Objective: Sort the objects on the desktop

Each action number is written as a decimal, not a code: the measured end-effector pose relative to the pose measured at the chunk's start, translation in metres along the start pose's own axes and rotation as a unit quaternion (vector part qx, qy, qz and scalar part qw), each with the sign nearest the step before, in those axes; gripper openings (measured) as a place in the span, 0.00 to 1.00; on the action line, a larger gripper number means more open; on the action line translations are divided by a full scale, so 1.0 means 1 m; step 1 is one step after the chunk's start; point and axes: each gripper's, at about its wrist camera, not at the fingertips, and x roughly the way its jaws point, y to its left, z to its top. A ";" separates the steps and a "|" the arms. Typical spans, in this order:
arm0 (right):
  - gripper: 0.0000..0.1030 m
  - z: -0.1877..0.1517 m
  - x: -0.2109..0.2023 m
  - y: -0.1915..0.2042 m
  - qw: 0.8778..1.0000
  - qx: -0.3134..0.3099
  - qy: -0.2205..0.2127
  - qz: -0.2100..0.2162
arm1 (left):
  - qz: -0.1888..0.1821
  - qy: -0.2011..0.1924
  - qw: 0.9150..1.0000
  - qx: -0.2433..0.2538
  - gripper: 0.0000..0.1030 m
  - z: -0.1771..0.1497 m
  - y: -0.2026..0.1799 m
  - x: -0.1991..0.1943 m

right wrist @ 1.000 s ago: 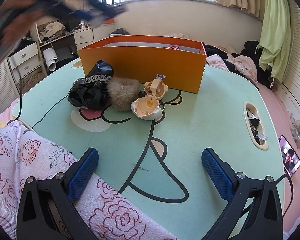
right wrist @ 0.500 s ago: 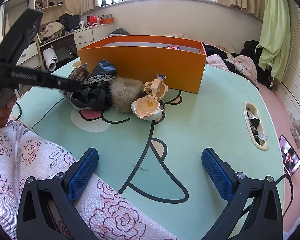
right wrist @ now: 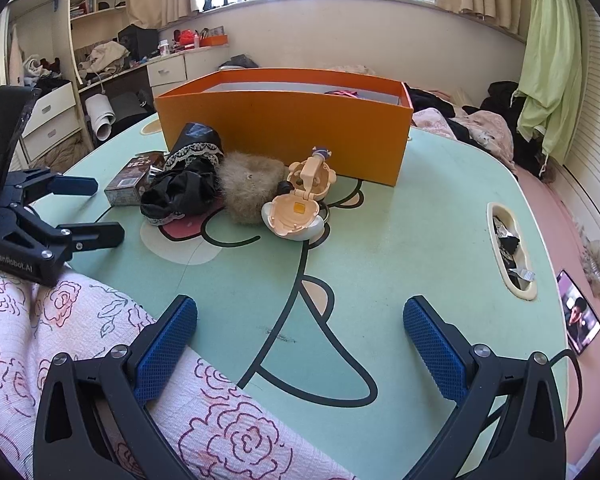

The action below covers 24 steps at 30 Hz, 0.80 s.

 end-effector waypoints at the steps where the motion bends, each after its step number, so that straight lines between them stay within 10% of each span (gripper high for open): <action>1: 1.00 0.000 0.000 0.000 1.000 0.000 0.000 0.000 | 0.002 -0.002 1.000 -0.003 1.00 -0.001 0.002 0.000; 24: 1.00 0.002 0.001 0.001 1.000 -0.001 0.002 -0.001 | 0.003 -0.003 1.000 -0.004 1.00 -0.001 0.003 -0.001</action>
